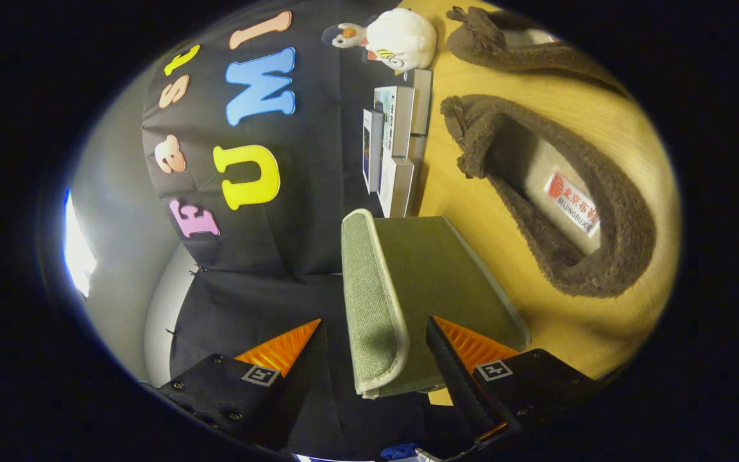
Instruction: Open the storage box then place both shoes into the box .Put the left shoe in first, then the right shoe, with the right side of both shoes facing outward in a uniform manner.
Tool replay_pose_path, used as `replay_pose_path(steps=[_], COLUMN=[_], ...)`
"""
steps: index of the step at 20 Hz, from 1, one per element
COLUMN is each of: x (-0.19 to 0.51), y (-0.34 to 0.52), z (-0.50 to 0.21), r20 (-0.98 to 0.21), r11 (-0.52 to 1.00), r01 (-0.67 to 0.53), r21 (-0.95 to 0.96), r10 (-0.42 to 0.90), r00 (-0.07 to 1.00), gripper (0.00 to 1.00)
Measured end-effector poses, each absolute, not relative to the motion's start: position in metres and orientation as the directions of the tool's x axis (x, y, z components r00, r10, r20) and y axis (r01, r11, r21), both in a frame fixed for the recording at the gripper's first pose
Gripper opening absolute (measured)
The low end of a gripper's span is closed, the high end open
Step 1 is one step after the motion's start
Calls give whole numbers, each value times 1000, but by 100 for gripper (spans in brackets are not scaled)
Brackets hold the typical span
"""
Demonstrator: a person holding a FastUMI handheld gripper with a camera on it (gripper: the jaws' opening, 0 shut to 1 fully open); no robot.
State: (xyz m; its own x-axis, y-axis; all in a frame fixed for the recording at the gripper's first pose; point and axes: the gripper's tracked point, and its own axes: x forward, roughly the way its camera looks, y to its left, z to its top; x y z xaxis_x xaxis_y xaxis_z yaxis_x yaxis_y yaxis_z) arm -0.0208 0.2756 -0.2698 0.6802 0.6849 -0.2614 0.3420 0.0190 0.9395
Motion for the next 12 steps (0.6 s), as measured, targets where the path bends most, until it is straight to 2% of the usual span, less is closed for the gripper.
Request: replay_pose_path(steps=[1,2,7,10,12], x=[-20,-18,-28,-23,-28], y=[278,282,295,286,280], z=[-268,-267,-266,-271,-269], r20=[-254,-244,-253,-287,-280], r11=[7,-4,25,25,53], r01=[344,346,352,391,357], r21=[939,938,936,920,933], r10=[689,700,743,722,729], r00=[679,671,620,629,624], gripper=[94,82,81,31,31])
